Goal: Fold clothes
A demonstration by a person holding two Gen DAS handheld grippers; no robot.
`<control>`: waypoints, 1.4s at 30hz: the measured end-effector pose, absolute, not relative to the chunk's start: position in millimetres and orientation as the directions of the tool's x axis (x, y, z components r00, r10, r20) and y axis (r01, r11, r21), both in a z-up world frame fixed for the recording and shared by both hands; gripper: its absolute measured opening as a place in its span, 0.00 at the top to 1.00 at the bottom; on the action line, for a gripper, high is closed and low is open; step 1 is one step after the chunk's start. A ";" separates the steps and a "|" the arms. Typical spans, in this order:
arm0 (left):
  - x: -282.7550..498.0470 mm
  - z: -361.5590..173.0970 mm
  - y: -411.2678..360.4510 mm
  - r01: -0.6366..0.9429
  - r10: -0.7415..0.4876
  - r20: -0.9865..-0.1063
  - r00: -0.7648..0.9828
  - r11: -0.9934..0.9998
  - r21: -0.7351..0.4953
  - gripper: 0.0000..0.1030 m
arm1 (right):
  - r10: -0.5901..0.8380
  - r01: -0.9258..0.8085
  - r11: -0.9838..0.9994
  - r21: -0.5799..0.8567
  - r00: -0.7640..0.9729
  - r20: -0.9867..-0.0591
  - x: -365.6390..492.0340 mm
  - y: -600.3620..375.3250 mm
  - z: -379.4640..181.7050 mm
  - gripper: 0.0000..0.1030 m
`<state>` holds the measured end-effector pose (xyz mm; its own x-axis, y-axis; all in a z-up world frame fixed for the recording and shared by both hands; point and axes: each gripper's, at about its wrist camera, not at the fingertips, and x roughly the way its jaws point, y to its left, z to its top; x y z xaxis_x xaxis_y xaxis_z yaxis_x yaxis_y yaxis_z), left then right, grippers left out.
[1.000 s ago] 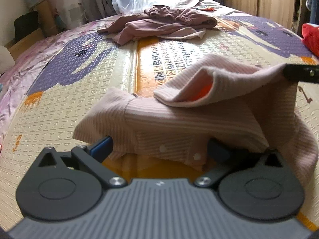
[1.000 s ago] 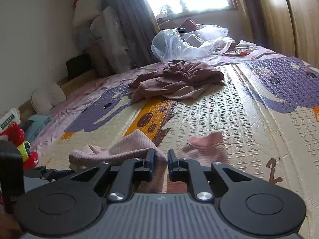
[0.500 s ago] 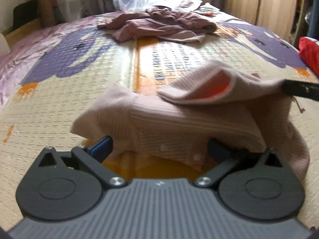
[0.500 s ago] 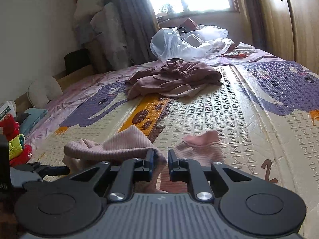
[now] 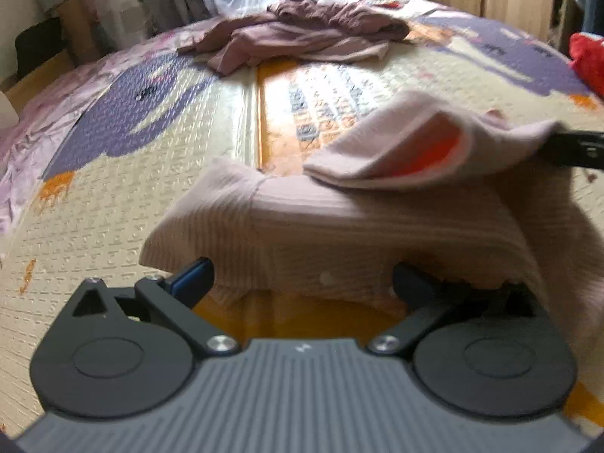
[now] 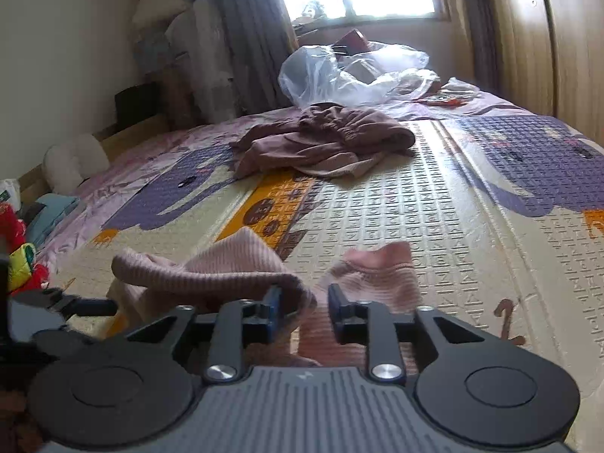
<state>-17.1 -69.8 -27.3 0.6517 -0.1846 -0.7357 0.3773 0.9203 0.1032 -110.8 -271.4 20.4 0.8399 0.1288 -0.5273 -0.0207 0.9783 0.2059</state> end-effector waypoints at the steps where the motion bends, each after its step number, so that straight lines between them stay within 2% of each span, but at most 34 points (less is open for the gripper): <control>1: -14.1 -30.0 -70.3 0.372 -0.183 -0.743 0.644 0.923 0.096 0.00 | 0.133 -0.033 0.980 0.195 0.839 -0.527 -111.6 -269.5 20.0 0.64; 3: -11.6 -32.0 -70.3 0.364 -0.176 -0.749 0.639 0.927 0.093 0.00 | 0.132 -0.055 0.986 0.159 0.839 -0.528 -113.2 -265.6 18.7 0.51; 6: -9.2 -30.8 -62.0 0.345 -0.151 -0.743 0.652 0.932 0.114 0.00 | 0.130 -0.080 0.990 0.115 0.839 -0.528 -114.4 -261.1 16.0 0.42; 15: 4.2 -28.0 -27.1 0.271 -0.063 -0.712 0.699 0.945 0.182 0.00 | 0.172 -0.111 0.983 0.144 0.818 -0.549 -95.8 -253.1 4.1 0.39; 25: 25.1 -36.5 -38.6 0.366 -0.162 -0.677 0.718 0.915 0.168 0.00 | 0.189 -0.136 0.982 0.134 0.808 -0.558 -80.2 -245.8 -5.0 0.40; 28: 29.7 -39.3 -37.4 0.385 -0.206 -0.674 0.710 0.914 0.127 0.01 | 0.187 -0.137 0.982 0.131 0.805 -0.562 -78.6 -247.3 -6.8 0.44; 29: 31.0 -39.4 -36.1 0.388 -0.221 -0.675 0.704 0.916 0.105 0.06 | 0.189 -0.137 0.981 0.134 0.804 -0.564 -78.1 -248.0 -7.2 0.49; 30: 31.6 -38.8 -35.2 0.395 -0.244 -0.678 0.693 0.916 0.075 0.17 | 0.191 -0.137 0.981 0.137 0.802 -0.566 -77.7 -248.8 -7.7 0.60; 31: 32.2 -38.1 -34.2 0.401 -0.267 -0.681 0.682 0.915 0.044 0.24 | 0.195 -0.140 0.980 0.140 0.799 -0.569 -77.2 -249.1 -7.8 0.66; 32: 32.8 -37.4 -33.3 0.407 -0.289 -0.682 0.672 0.913 0.014 0.39 | 0.195 -0.141 0.980 0.138 0.799 -0.569 -77.0 -249.1 -7.4 0.76; 33: 30.5 -36.1 -34.7 0.415 -0.297 -0.681 0.670 0.910 0.012 0.49 | 0.188 -0.137 0.982 0.132 0.802 -0.566 -77.5 -249.2 -6.3 0.84; 35: 27.2 -34.3 -36.3 0.419 -0.300 -0.681 0.668 0.908 0.011 0.72 | 0.179 -0.132 0.983 0.124 0.815 -0.551 -79.9 -250.5 -1.8 0.90; 38: 24.1 -33.1 -36.8 0.411 -0.291 -0.685 0.668 0.911 0.014 0.77 | 0.172 -0.123 0.984 0.128 0.843 -0.510 -86.7 -254.0 9.1 0.96; 42: 15.9 -28.6 -33.3 0.422 -0.304 -0.701 0.645 0.906 -0.005 0.75 | 0.151 -0.106 0.986 0.128 0.891 -0.427 -98.2 -259.6 28.1 0.98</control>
